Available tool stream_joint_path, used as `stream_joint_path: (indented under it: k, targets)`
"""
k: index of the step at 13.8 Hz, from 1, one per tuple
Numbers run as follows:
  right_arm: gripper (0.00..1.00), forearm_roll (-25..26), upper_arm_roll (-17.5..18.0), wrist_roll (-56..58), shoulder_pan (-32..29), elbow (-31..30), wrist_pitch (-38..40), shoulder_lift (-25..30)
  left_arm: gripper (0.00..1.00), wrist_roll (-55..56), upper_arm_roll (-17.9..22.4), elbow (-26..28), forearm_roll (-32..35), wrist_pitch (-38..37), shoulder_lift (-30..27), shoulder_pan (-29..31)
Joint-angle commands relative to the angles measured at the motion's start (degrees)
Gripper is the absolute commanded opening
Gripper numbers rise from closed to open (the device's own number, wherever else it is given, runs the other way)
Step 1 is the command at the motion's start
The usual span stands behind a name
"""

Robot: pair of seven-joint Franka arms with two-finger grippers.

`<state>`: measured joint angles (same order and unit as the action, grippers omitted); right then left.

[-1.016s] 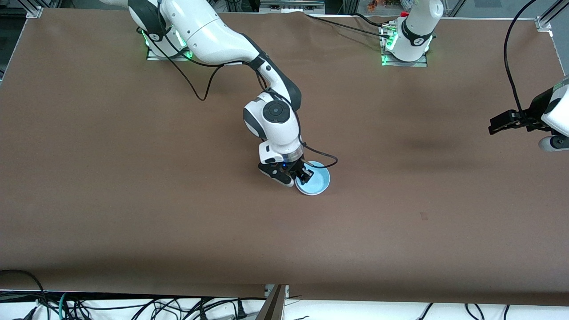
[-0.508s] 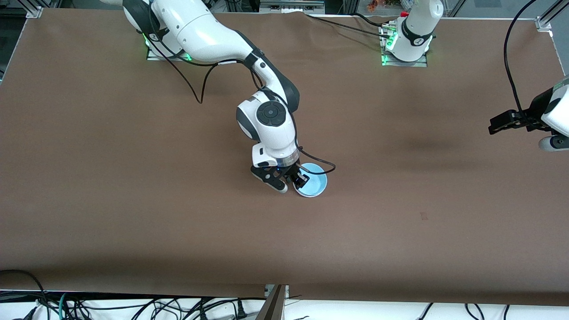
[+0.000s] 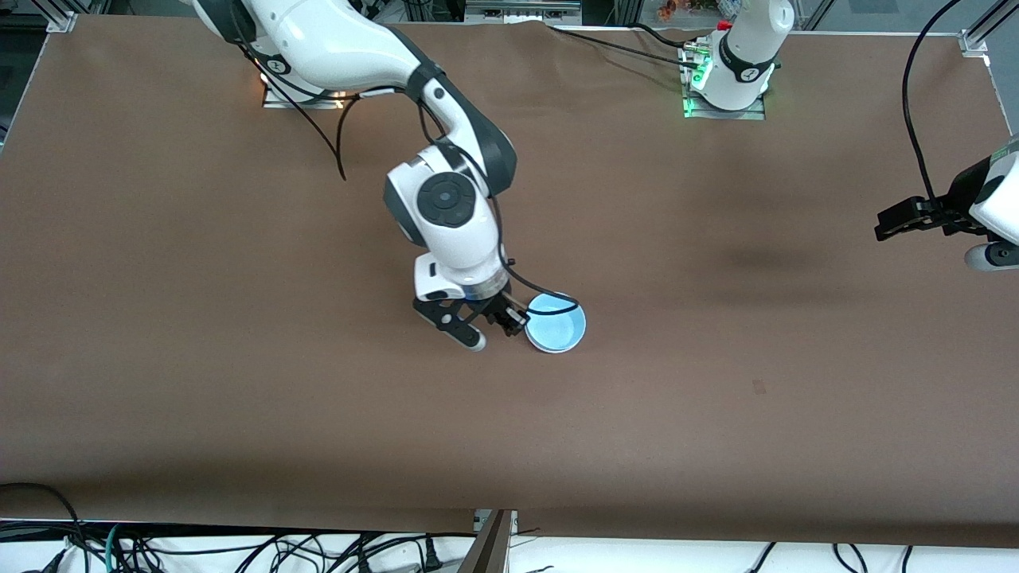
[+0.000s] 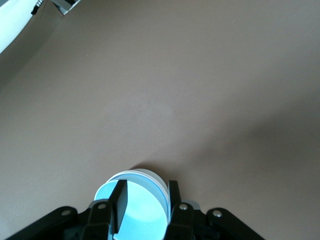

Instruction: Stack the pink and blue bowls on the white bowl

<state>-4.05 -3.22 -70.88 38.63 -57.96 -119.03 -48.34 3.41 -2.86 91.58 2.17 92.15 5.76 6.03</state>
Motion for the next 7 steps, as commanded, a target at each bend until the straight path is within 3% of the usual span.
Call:
stream_joint_path:
  k: [1, 7]
  targets:
    - [0.41, -1.6, 0.8, 2.9, -1.5, -0.6, 3.2, 2.5, 1.0, 0.1, 0.0, -1.8, -1.0, -1.3, 0.7, 0.3]
    - [0.4, -1.0, 0.9, 0.4, 3.4, -1.0, -3.5, -1.7, 1.0, 0.1, 0.0, -1.8, -1.0, -1.3, 0.7, 0.2]
